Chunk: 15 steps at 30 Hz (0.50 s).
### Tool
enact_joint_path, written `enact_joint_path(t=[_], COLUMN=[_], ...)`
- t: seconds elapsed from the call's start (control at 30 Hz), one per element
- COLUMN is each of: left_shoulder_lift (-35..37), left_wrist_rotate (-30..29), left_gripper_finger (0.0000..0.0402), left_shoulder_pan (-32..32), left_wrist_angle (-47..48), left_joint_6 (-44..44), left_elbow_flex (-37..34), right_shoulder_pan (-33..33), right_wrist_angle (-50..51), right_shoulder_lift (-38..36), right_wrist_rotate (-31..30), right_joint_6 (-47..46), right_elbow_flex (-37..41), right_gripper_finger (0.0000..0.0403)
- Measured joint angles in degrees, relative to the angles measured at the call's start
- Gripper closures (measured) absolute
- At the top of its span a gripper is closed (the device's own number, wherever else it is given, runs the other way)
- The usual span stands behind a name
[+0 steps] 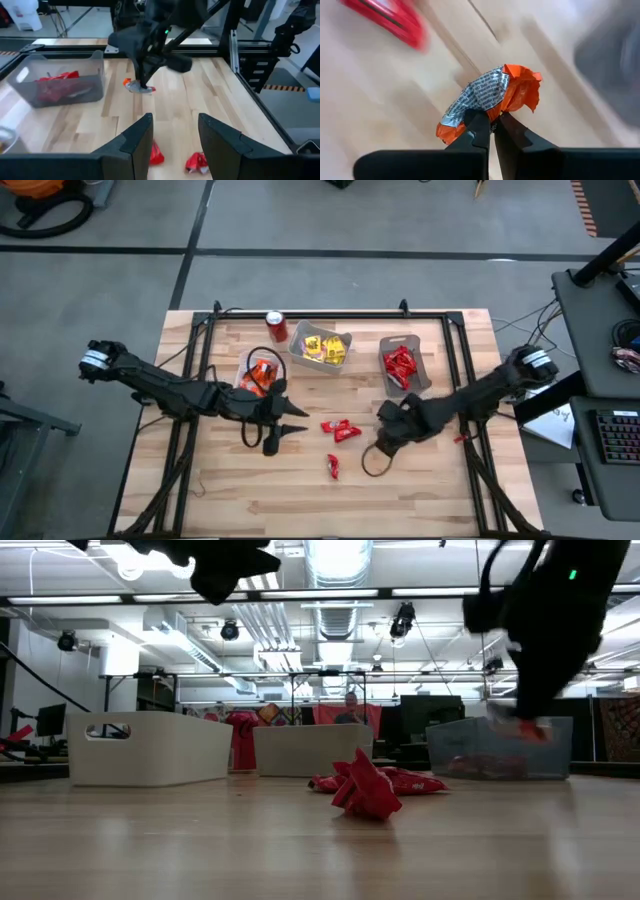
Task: Sort candy
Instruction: Put the orange chocolate into the white bin
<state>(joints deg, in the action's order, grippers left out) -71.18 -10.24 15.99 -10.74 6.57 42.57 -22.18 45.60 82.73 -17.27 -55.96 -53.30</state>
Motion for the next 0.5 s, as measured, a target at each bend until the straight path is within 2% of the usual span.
enact_joint_path(t=[0.17, 0.5], left_shoulder_lift=[-4.43, -8.40], left_wrist_rotate=[0.26, 0.21], left_gripper_finger=[0.0260, 0.0260], left_shoulder_pan=[-0.40, -0.50], left_wrist_angle=[-6.10, -12.85], left_joint_6=[-0.12, -4.59], left_elbow_flex=[-0.02, 0.04], right_shoulder_pan=[-1.57, -1.59], right_wrist_angle=[-12.27, -27.52], right_shoulder_lift=[-3.60, -4.85], right_wrist_rotate=[-6.87, -8.88], right_joint_6=[9.66, 29.29], right_elbow_flex=[0.59, 0.64], right_gripper_finger=[0.0394, 0.0394])
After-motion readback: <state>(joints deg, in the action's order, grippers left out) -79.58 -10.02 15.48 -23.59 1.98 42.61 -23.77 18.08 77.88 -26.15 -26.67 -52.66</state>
